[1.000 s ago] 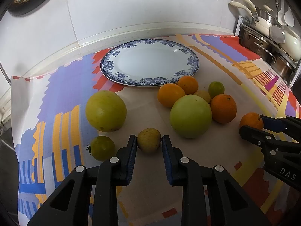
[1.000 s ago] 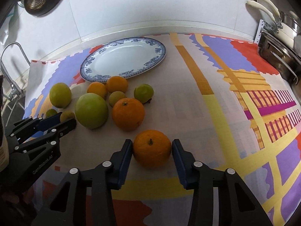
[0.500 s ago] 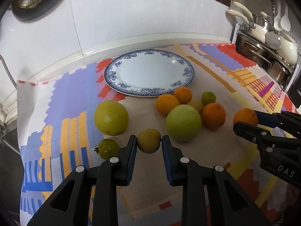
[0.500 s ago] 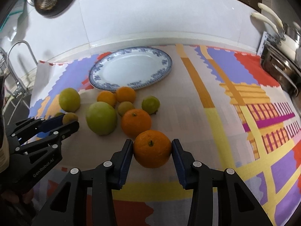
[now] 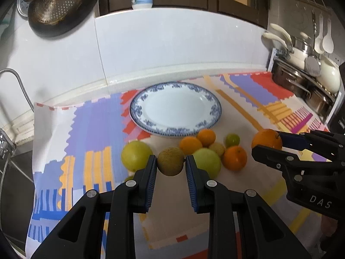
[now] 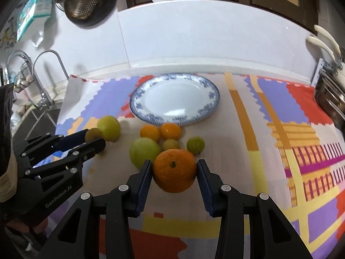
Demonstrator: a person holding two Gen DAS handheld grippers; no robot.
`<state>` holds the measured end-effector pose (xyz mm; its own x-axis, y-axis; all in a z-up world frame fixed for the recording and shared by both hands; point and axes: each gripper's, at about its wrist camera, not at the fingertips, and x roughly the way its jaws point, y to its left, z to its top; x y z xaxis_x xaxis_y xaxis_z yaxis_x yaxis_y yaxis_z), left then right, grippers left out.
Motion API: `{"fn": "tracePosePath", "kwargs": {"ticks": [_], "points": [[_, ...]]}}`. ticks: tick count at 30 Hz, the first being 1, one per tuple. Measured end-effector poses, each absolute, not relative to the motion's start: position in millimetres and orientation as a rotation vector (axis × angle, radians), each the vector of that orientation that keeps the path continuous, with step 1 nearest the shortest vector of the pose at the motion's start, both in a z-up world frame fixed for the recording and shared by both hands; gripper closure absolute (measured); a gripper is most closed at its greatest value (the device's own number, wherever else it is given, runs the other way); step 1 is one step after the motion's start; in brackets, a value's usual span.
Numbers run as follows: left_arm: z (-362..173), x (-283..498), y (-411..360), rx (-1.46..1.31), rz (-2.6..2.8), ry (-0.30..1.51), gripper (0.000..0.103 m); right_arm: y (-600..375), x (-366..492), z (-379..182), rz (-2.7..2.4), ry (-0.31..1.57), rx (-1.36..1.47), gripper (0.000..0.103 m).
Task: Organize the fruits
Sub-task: 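Close the left tool on the brown fruit while the right tool grips the orange, then carry the brown fruit and orange in both tools over the plate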
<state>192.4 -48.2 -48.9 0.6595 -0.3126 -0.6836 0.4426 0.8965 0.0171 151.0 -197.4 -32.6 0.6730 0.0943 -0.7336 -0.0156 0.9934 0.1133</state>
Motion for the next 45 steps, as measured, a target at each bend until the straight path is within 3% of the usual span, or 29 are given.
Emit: {"fn": "tracePosePath", "kwargs": {"ticks": [18, 45], "points": [[-10, 253, -73, 0.179, -0.431, 0.671, 0.075, -222, 220, 9, 0.129, 0.715, 0.052, 0.06], [-75, 422, -115, 0.194, -0.508, 0.956, 0.075, -246, 388, -62, 0.181, 0.908, 0.051, 0.06]]}}
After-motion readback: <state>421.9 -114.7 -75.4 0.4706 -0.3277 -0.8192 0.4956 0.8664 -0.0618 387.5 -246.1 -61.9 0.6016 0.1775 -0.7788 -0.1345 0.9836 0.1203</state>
